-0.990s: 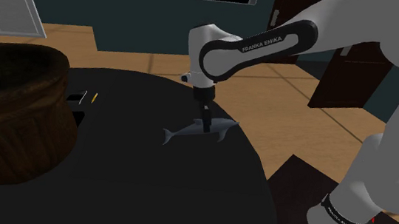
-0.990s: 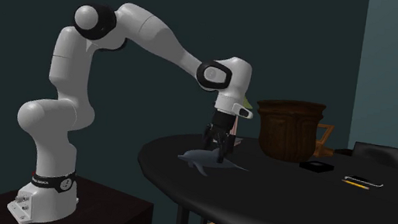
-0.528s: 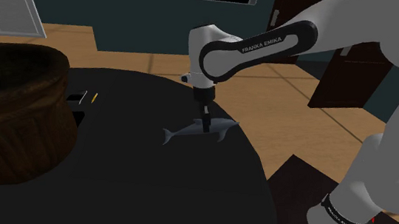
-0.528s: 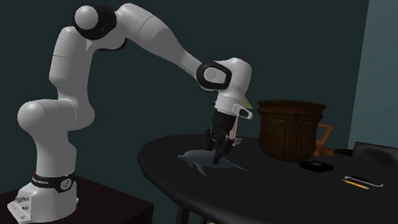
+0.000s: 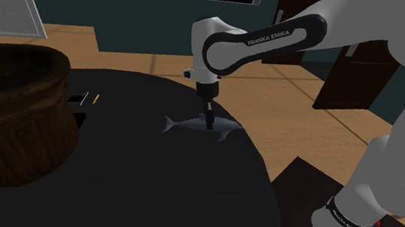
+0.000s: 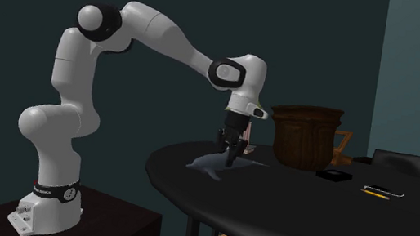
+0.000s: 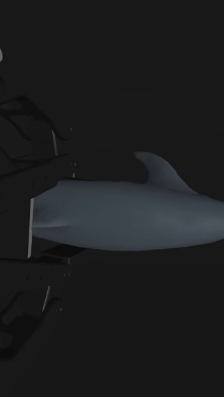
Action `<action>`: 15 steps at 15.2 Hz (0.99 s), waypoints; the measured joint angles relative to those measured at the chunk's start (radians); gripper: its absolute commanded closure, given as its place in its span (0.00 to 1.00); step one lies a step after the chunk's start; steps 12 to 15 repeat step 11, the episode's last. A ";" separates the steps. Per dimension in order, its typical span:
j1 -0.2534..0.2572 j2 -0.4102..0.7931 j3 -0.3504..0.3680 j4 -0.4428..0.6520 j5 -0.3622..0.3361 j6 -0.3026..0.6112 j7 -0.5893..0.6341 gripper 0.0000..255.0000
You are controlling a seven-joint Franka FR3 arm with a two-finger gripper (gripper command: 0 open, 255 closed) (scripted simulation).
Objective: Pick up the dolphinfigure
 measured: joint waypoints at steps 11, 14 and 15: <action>-0.001 -0.031 0.000 0.105 0.003 -0.135 0.002 1.00; -0.001 -0.031 0.000 0.105 0.003 -0.135 0.002 1.00; -0.001 -0.031 0.000 0.105 0.003 -0.135 0.002 1.00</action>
